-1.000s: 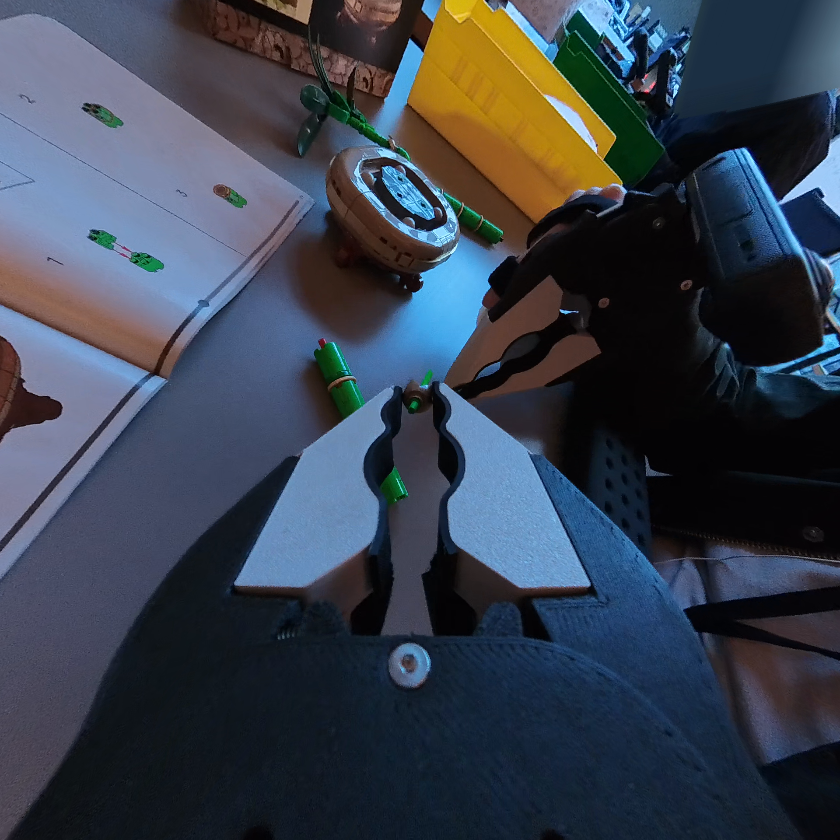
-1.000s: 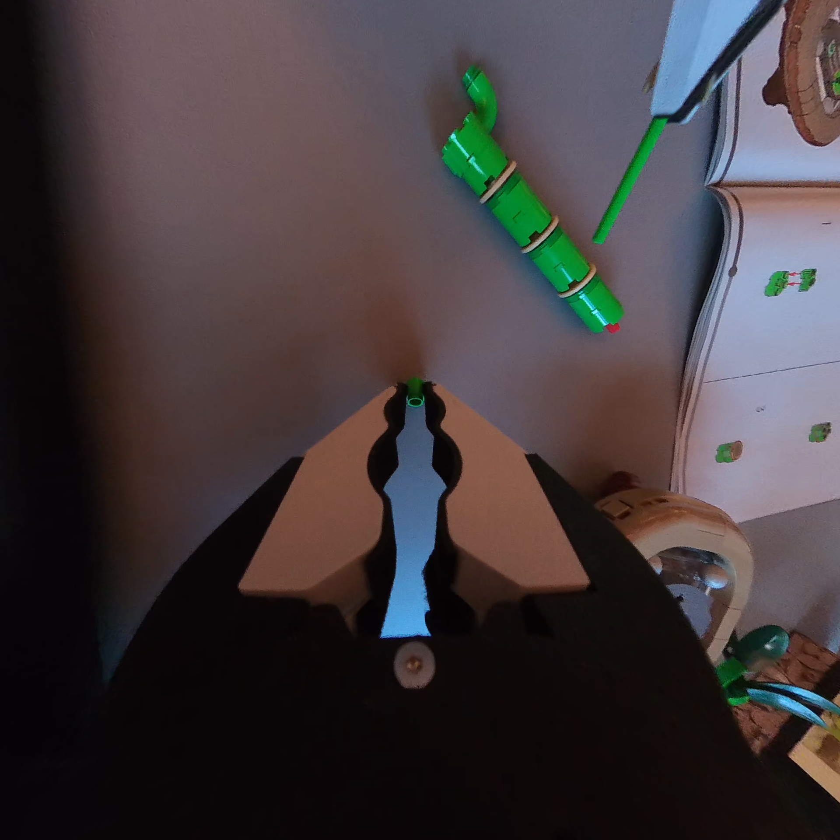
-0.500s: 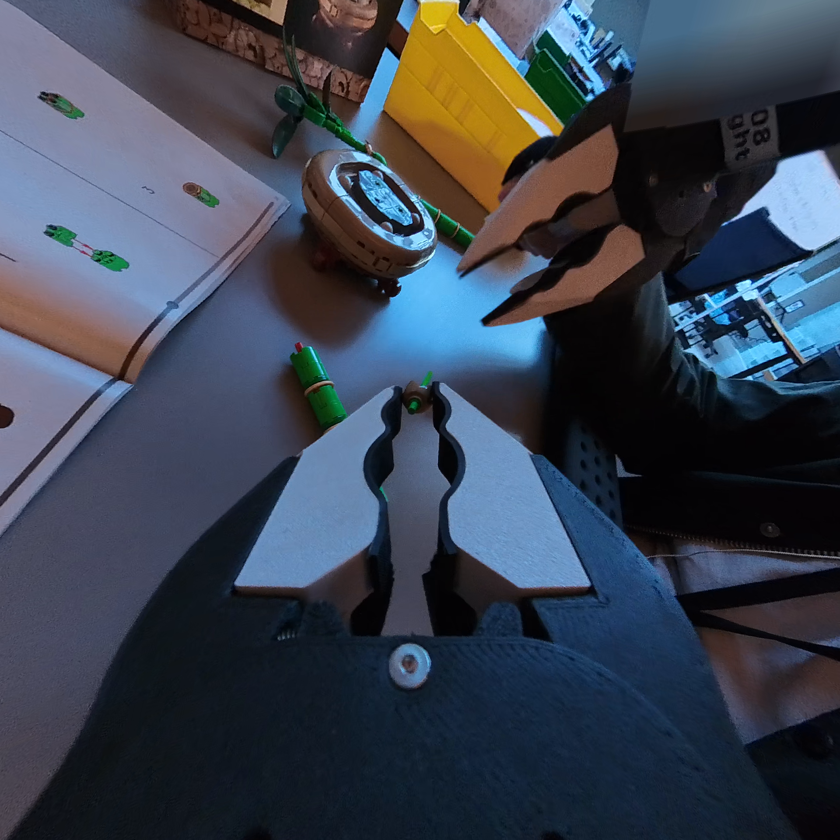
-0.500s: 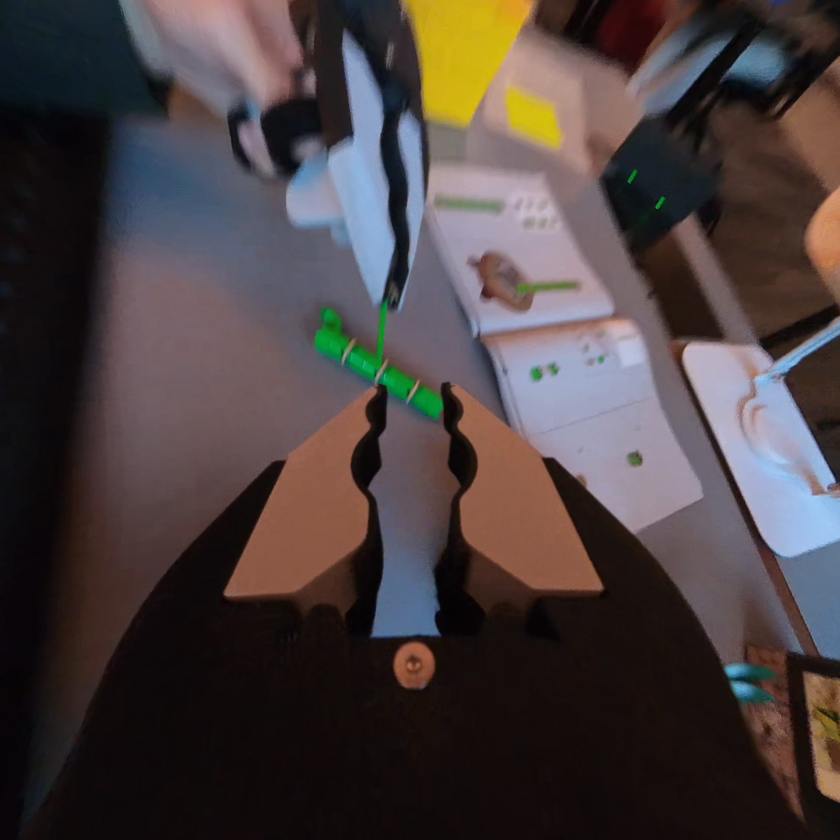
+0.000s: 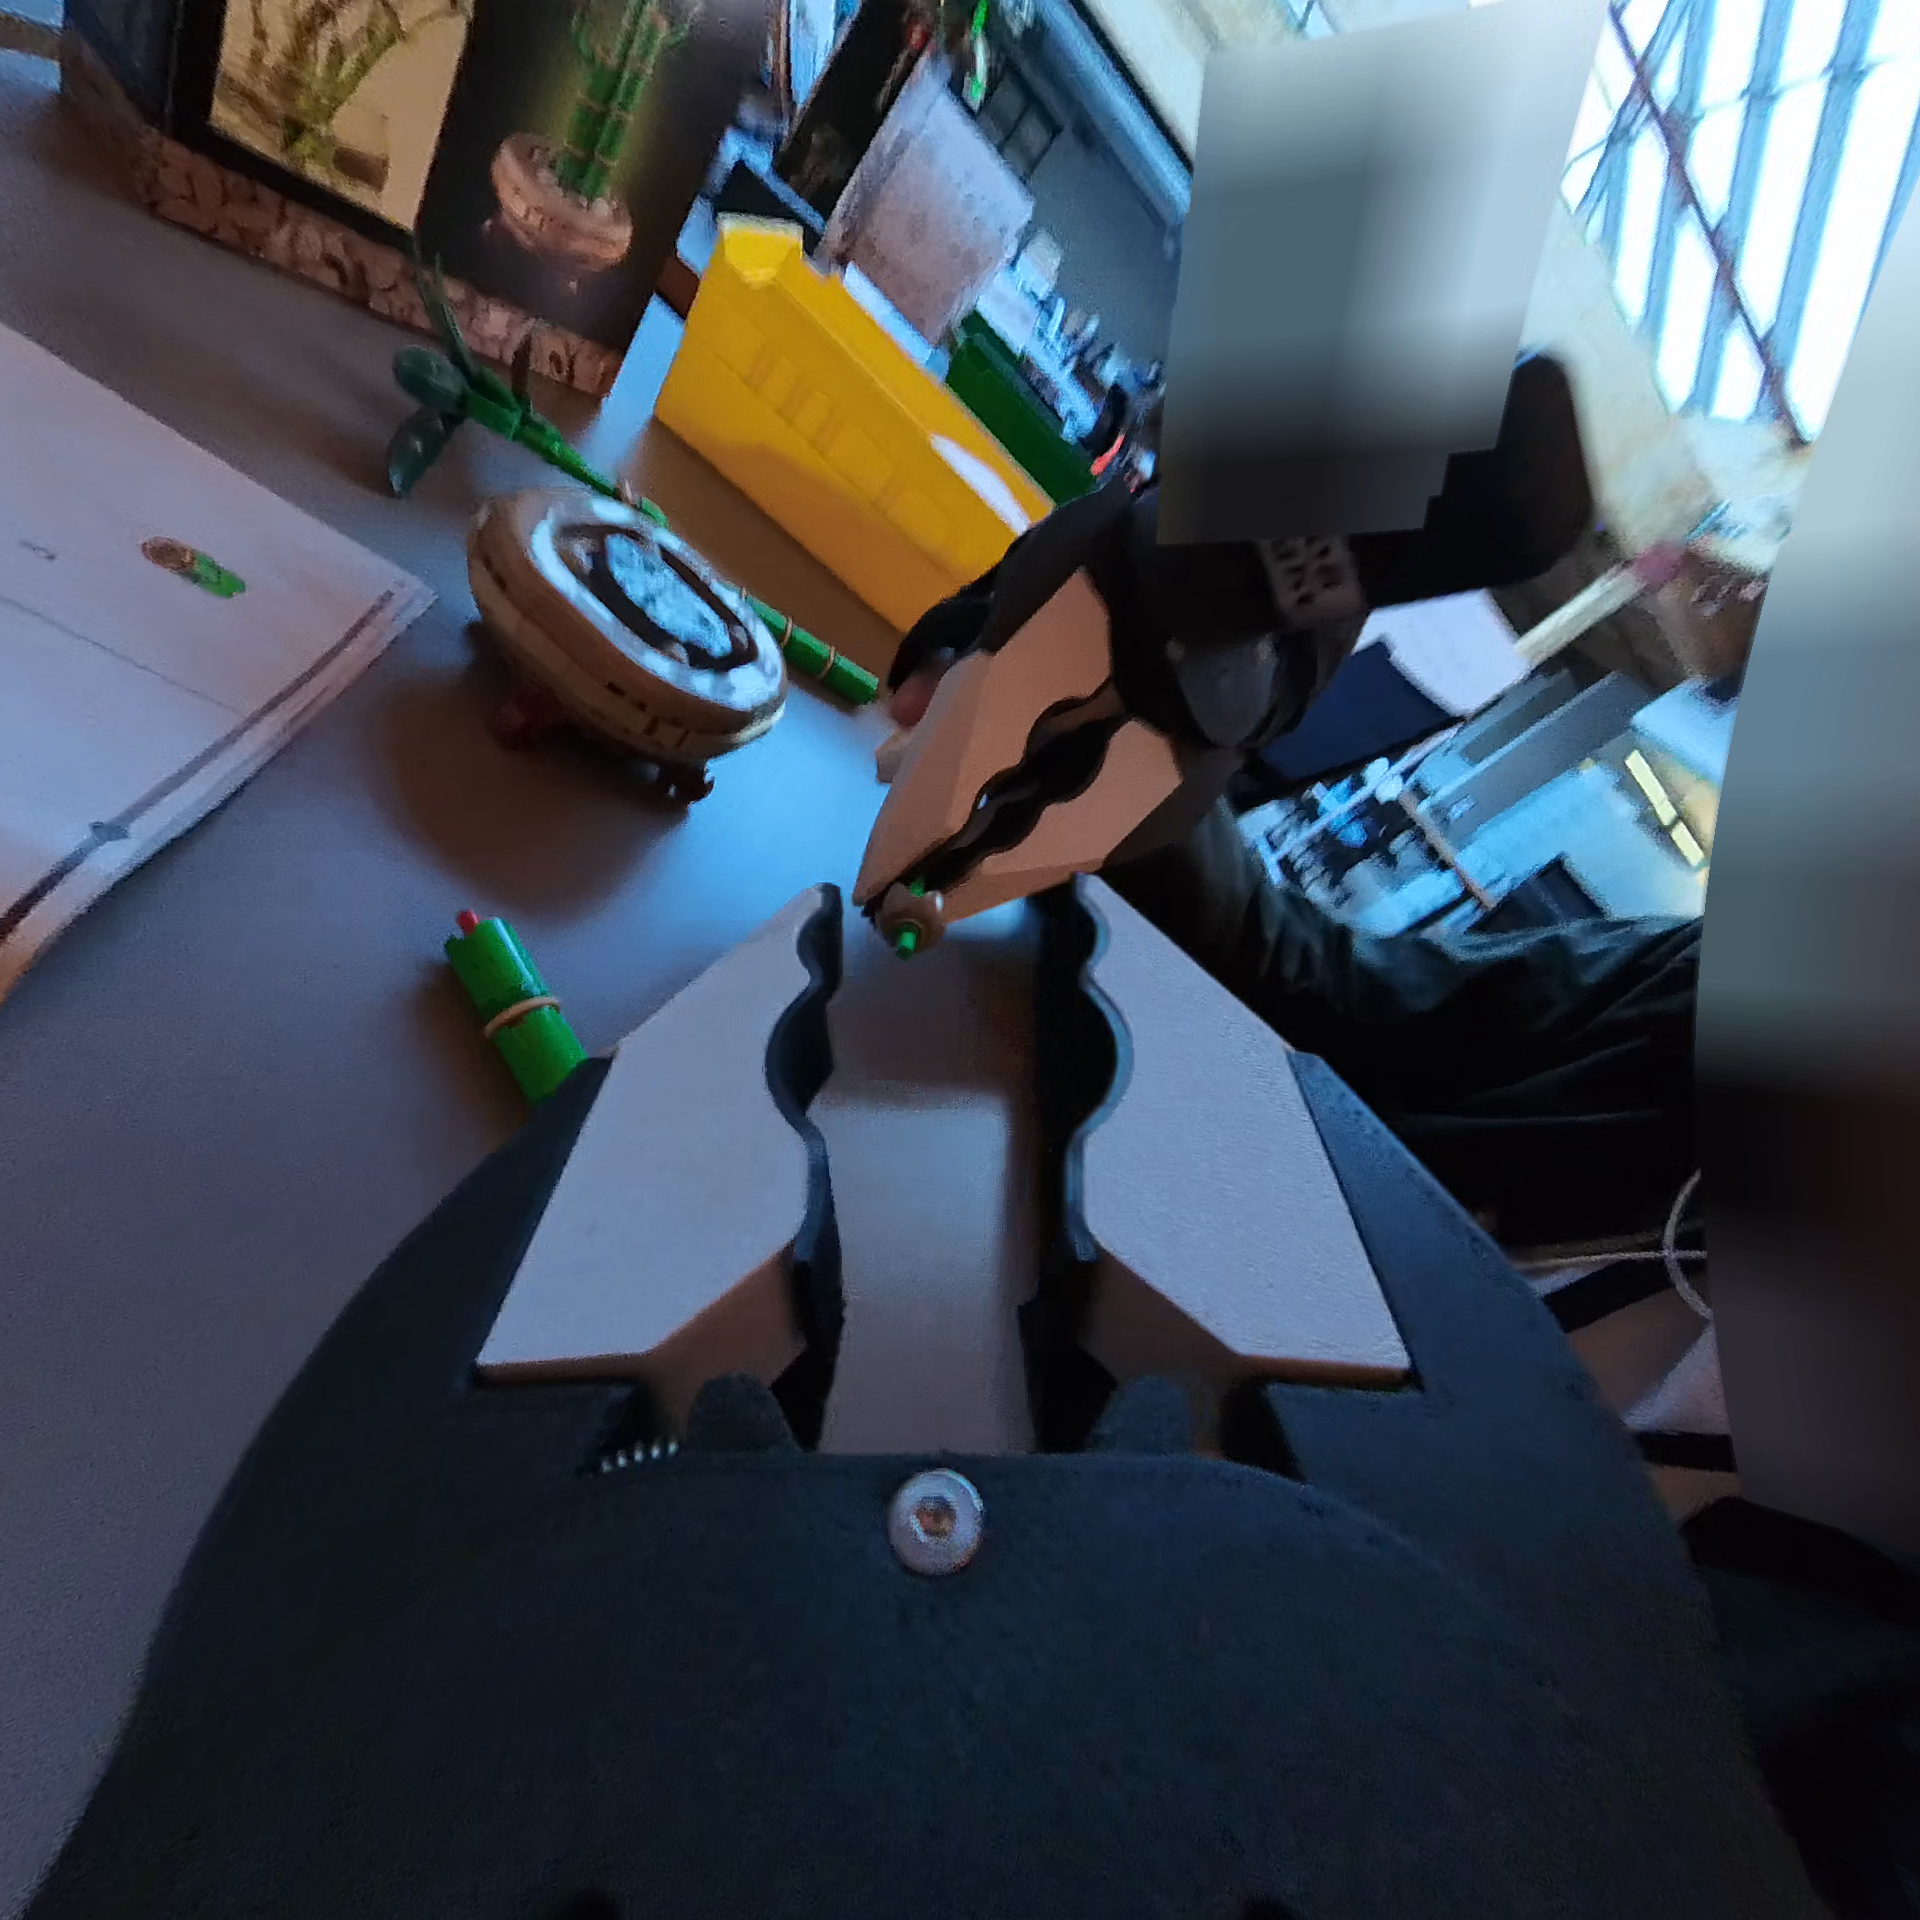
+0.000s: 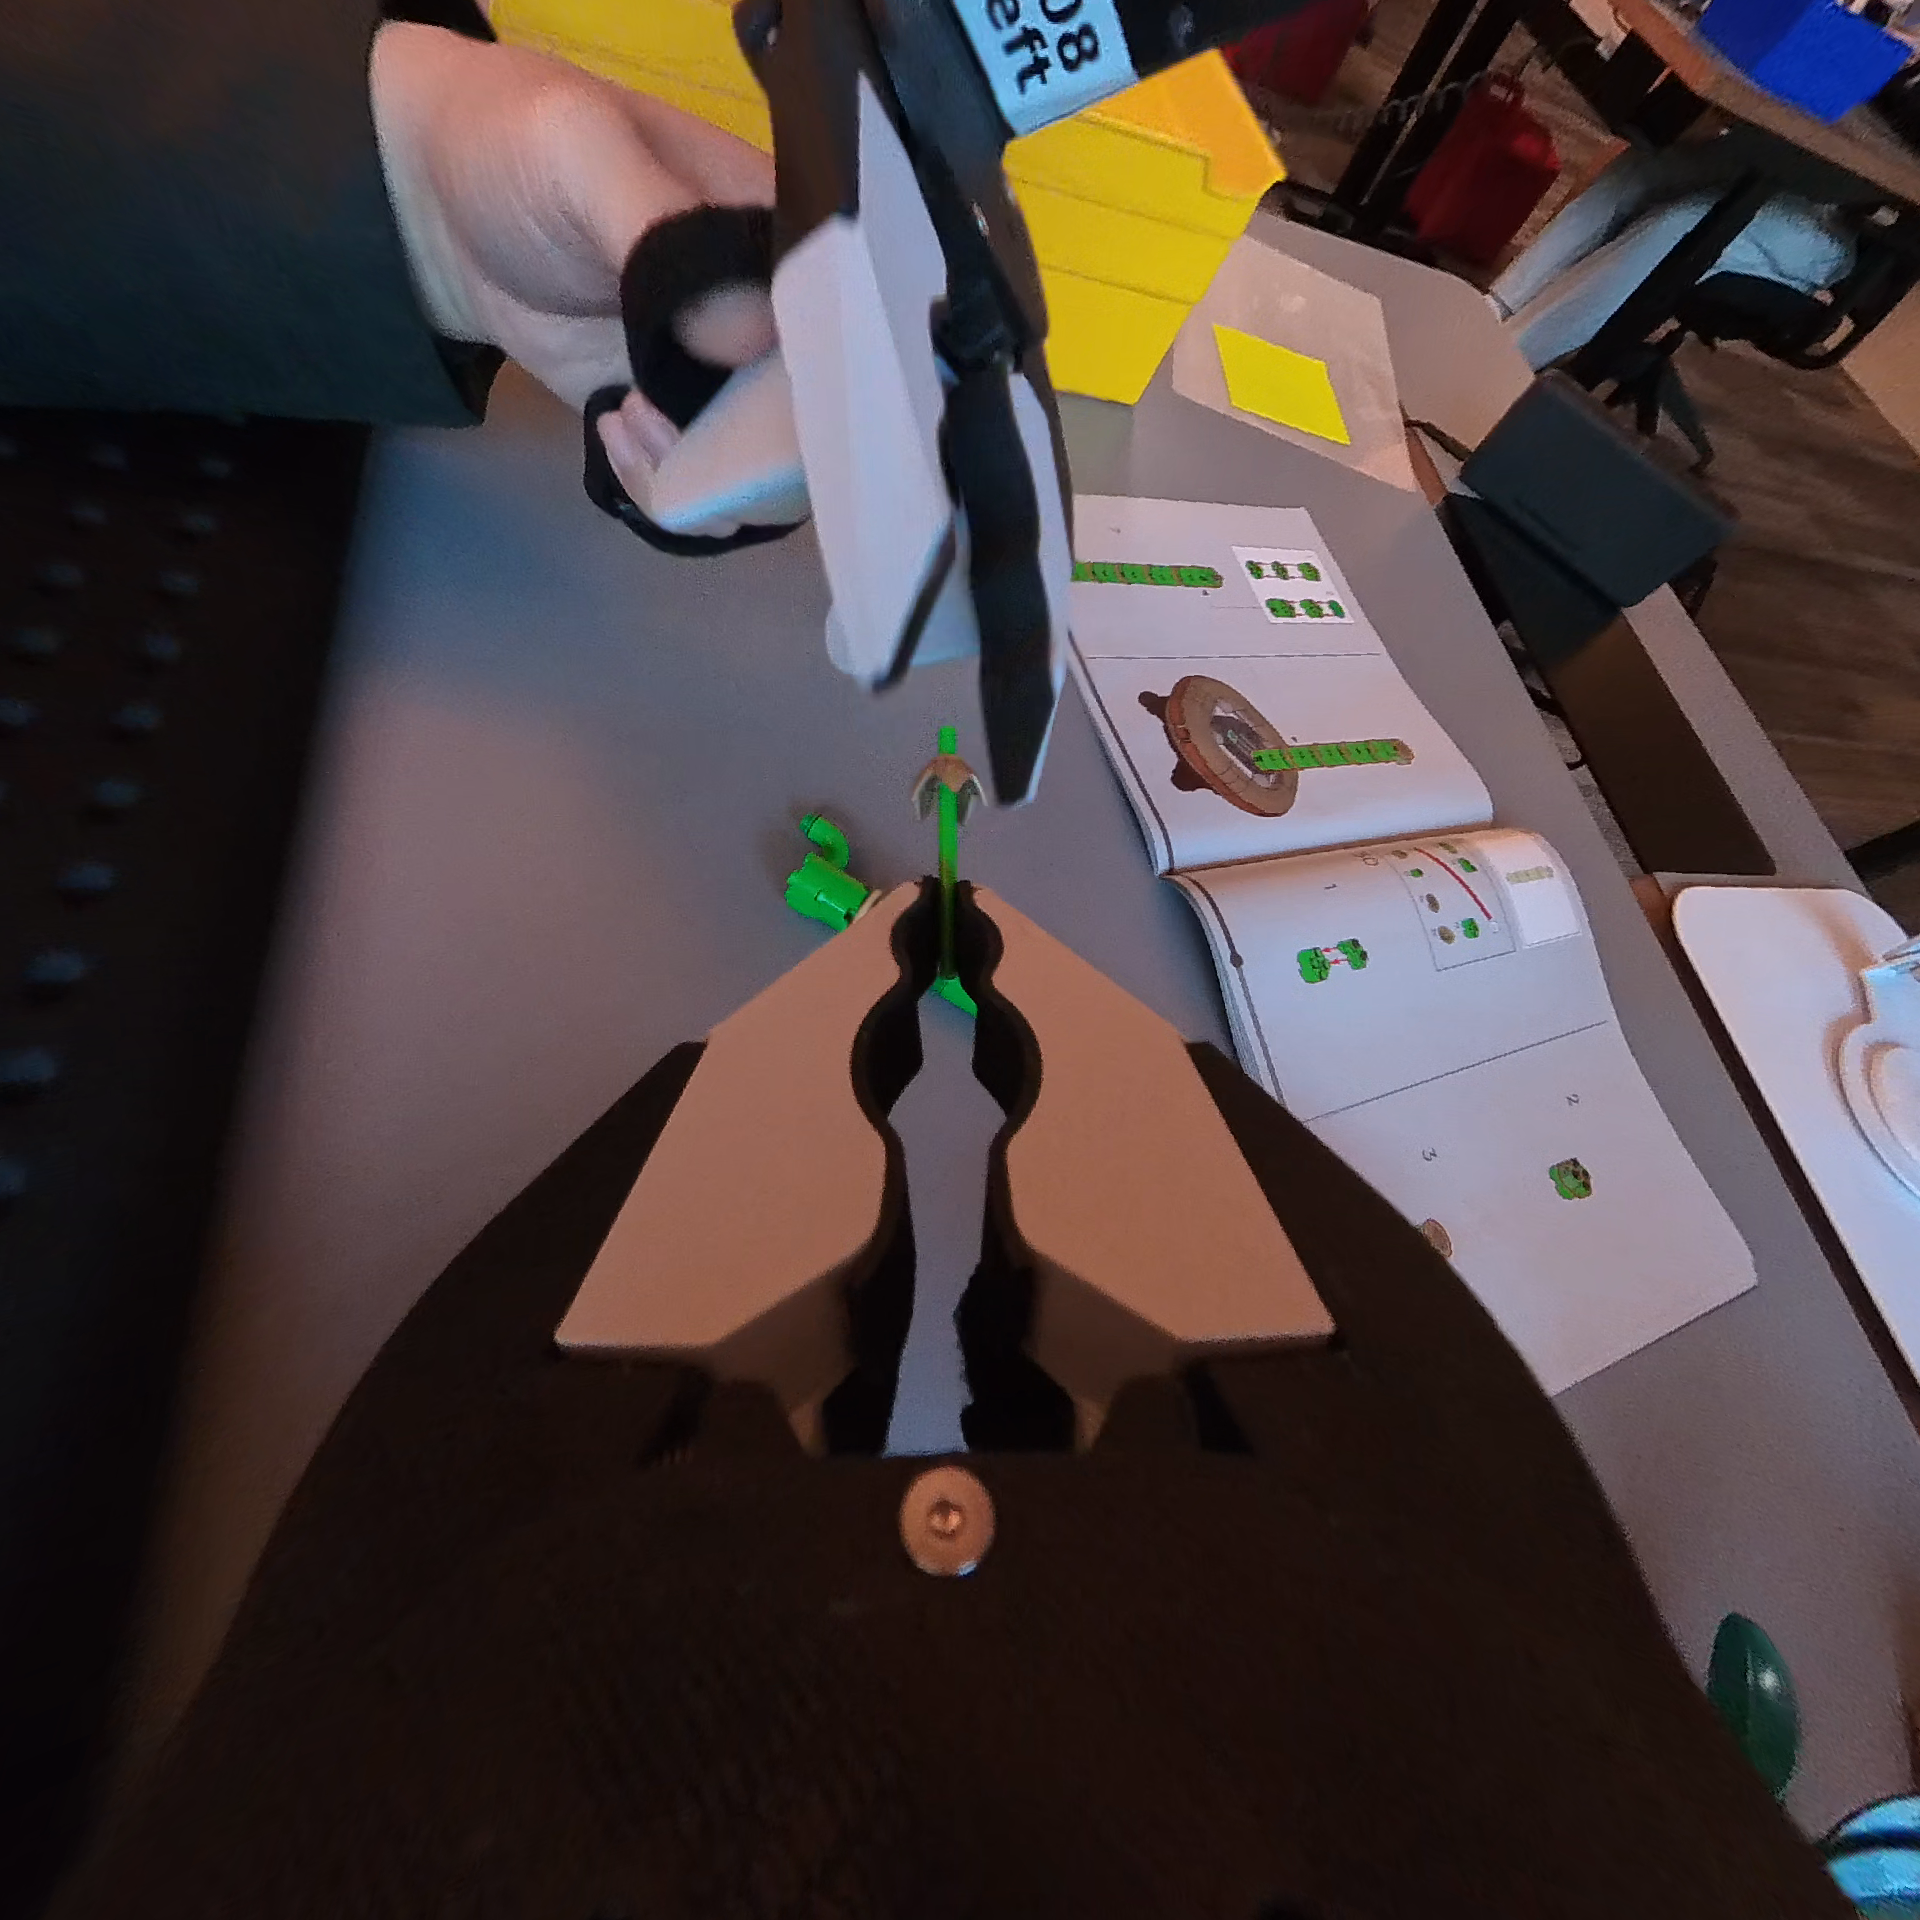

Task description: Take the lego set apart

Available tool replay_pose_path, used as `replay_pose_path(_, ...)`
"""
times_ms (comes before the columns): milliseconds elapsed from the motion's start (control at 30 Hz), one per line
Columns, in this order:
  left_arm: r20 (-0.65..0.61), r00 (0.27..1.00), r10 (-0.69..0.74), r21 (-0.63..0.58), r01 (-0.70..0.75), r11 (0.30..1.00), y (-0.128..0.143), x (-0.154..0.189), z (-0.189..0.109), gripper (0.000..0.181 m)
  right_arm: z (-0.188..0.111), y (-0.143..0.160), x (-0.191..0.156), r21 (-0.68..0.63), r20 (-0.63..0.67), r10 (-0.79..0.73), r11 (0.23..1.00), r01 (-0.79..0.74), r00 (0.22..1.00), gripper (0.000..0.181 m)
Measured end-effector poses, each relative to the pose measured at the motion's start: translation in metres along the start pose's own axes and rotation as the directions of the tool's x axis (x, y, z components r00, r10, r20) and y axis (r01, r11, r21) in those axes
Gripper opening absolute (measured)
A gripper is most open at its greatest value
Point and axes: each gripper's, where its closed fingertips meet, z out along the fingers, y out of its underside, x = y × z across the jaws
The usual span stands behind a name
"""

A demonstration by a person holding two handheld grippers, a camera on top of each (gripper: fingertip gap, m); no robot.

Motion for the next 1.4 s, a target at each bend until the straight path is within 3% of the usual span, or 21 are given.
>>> replay_pose_path(133,0.054,0.998,0.044,0.082,-0.048,0.995,-0.016,-0.007,-0.021,0.006,-0.007,0.001,0.009,0.023,-0.019,0.025,0.999,-0.025,1.000,0.001)
replay_pose_path(333,0.062,0.995,0.078,0.024,-0.080,0.997,-0.006,-0.006,-0.011,0.012,-0.008,-0.001,0.007,0.036,-0.016,0.009,0.999,-0.009,1.000,0.001)
replay_pose_path(467,0.102,0.986,0.131,-0.050,-0.126,0.991,0.006,-0.011,-0.003,0.007,-0.007,-0.001,0.005,0.032,-0.008,0.000,0.999,0.001,1.000,0.001)
replay_pose_path(1133,0.076,0.988,0.134,-0.056,-0.130,0.990,0.007,-0.007,-0.001,0.001,-0.003,0.001,0.000,0.024,0.006,-0.034,0.999,0.033,0.999,0.001)
replay_pose_path(1267,0.121,0.976,0.183,-0.085,-0.173,0.981,0.009,-0.010,-0.001,0.001,-0.002,-0.011,0.001,0.086,-0.015,-0.027,0.996,0.028,1.000,0.037)
replay_pose_path(1400,0.093,0.984,0.154,-0.086,-0.146,0.985,0.011,-0.007,0.003,0.001,0.003,-0.015,0.001,0.085,-0.059,-0.071,0.994,0.075,0.996,0.031)
